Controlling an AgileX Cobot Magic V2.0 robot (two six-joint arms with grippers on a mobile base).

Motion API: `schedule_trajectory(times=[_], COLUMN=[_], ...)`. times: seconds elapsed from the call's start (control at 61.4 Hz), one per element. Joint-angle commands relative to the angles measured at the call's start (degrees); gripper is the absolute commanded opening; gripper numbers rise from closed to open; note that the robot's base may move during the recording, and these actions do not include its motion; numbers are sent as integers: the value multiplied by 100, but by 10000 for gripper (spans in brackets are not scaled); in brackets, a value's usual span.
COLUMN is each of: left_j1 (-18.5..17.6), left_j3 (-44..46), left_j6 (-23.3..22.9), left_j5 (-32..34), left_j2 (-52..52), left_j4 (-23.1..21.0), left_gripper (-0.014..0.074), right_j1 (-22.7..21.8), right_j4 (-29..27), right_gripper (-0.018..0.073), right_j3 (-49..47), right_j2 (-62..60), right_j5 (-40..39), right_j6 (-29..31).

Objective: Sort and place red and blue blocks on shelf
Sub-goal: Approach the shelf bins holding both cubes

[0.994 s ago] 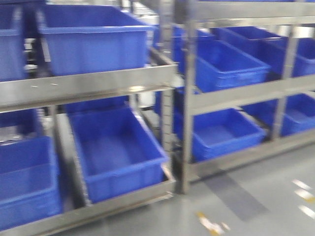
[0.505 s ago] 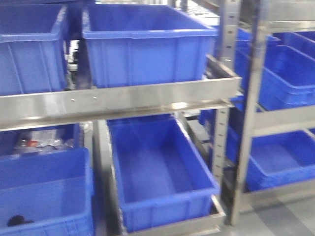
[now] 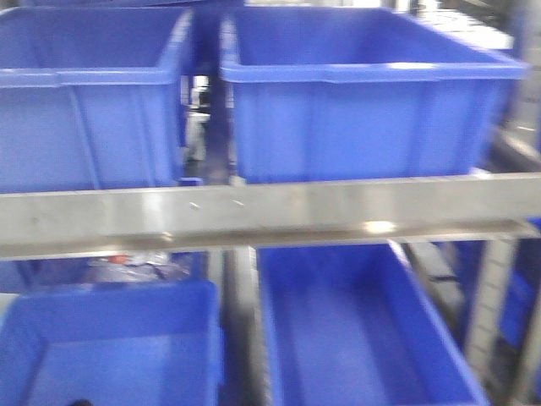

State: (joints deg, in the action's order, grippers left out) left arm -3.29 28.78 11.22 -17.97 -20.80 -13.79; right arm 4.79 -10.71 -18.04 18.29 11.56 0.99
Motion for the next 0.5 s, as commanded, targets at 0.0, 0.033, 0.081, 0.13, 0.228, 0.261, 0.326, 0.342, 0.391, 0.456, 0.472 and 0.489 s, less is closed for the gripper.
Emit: schedule_trajectory(times=[0.0, 0.033, 0.081, 0.13, 0.228, 0.261, 0.326, 0.342, 0.391, 0.456, 0.472, 0.489], left_j1=[-1, -1, -1, -1, -1, -1, -1, -1, -1, -1, -1, -1], left_j3=[170, 170, 170, 170, 170, 170, 170, 170, 170, 170, 170, 170], left_j6=[-8, -8, -8, -8, -8, -8, -8, -8, -8, -8, -8, -8], left_j5=[481, 481, 481, 481, 481, 481, 481, 481, 481, 481, 481, 481], left_j2=[-59, -59, -59, -59, -59, -59, -59, -59, -59, -59, -59, -59], left_j4=[-70, -70, -70, -70, -70, -70, -70, -70, -70, -70, -70, -70], left_gripper=[122, 122, 122, 122, 122, 122, 122, 122, 122, 122, 122, 122], right_j1=[-39, -39, -39, -39, -39, -39, -39, -39, -39, -39, -39, -39], right_j4=[-17, -17, -17, -17, -17, -17, -17, -17, -17, -17, -17, -17], right_gripper=[87, 87, 87, 87, 87, 87, 87, 87, 87, 87, 87, 87], right_j3=[-162, -162, -162, -162, -162, -162, -162, -162, -162, -162, -162, -162], right_j2=[34, 34, 34, 34, 34, 34, 34, 34, 34, 34, 34, 34], right_j5=[-491, -491, -491, -491, -491, -491, -491, -491, -491, -491, -491, -491], right_j6=[49, 49, 49, 49, 49, 49, 49, 49, 49, 49, 49, 49])
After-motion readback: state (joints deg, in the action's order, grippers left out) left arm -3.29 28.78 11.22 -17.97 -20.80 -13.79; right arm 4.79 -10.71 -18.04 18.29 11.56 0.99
